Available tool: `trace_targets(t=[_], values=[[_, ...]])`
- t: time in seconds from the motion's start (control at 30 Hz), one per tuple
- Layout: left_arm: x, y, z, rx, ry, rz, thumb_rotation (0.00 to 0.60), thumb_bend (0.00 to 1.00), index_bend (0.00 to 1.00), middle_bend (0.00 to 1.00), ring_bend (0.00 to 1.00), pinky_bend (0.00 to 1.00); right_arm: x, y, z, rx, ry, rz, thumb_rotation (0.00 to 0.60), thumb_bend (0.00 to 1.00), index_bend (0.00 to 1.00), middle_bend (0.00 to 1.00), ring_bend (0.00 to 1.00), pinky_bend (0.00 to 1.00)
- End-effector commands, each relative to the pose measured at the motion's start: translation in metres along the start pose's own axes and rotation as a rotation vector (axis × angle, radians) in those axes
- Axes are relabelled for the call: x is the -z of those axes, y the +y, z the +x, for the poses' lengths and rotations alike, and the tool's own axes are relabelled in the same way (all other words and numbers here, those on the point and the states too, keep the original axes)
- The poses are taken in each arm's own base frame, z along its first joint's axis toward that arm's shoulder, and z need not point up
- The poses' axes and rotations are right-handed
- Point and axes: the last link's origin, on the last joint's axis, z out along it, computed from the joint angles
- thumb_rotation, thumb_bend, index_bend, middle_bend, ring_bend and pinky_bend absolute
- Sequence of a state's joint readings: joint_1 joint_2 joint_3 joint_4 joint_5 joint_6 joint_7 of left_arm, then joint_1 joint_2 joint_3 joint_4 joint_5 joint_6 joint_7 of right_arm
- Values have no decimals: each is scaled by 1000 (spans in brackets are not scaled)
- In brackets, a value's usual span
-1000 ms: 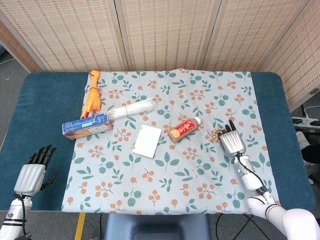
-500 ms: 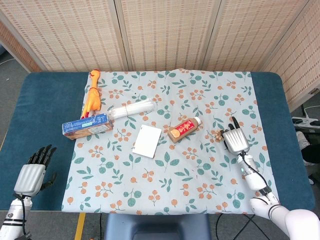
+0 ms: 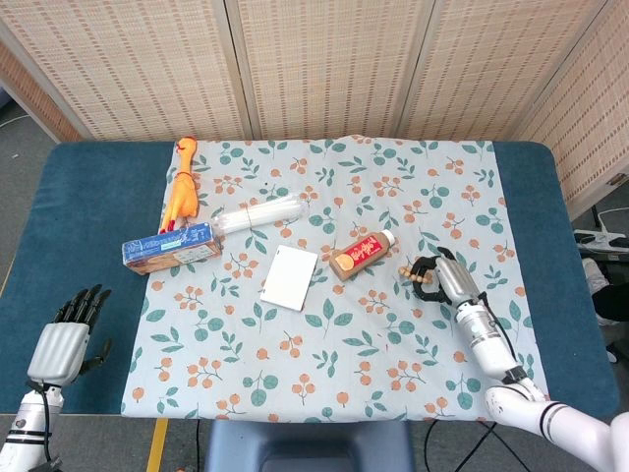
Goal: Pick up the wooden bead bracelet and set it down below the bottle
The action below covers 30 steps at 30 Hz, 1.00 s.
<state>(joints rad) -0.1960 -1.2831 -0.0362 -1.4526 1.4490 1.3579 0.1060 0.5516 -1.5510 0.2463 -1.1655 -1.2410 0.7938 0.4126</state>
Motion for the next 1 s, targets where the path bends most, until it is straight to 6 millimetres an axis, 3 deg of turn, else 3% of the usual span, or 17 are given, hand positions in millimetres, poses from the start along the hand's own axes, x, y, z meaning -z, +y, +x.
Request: trace_targets(t=[0.03, 0.17, 0.23, 0.33, 0.4, 0.47, 0.7, 0.87, 1.0], values=[[0, 0, 0, 0, 0, 0, 600, 440, 0, 0, 0, 163, 12, -34, 23, -508, -128, -37, 600, 476, 693, 575, 295, 54], [0, 0, 0, 0, 0, 0, 600, 441, 0, 0, 0, 163, 24, -52, 24, -780, -233, -55, 600, 476, 659, 573, 294, 63], [0, 0, 0, 0, 0, 0, 600, 440, 0, 0, 0, 163, 32, -58, 18, -934, -285, -81, 600, 476, 580, 573, 285, 88], [0, 0, 0, 0, 0, 0, 600, 439, 0, 0, 0, 163, 37, -60, 12, -1030, -312, -98, 600, 476, 487, 572, 271, 106], [0, 0, 0, 0, 0, 0, 600, 438, 0, 0, 0, 163, 49, -67, -9, -1206, -375, -138, 600, 476, 434, 564, 259, 108], [0, 0, 0, 0, 0, 0, 600, 439, 0, 0, 0, 163, 55, -68, -21, -1265, -403, -135, 600, 476, 402, 555, 249, 130], [0, 0, 0, 0, 0, 0, 600, 438, 0, 0, 0, 163, 54, -65, -37, -1358, -464, -44, 599, 478, 329, 535, 224, 150], [0, 0, 0, 0, 0, 0, 600, 437, 0, 0, 0, 163, 56, -52, -46, -1295, -555, 36, 489, 476, 267, 505, 197, 150], [0, 0, 0, 0, 0, 0, 600, 438, 0, 0, 0, 163, 57, -48, -52, -1269, -613, 70, 463, 432, 277, 504, 197, 152]])
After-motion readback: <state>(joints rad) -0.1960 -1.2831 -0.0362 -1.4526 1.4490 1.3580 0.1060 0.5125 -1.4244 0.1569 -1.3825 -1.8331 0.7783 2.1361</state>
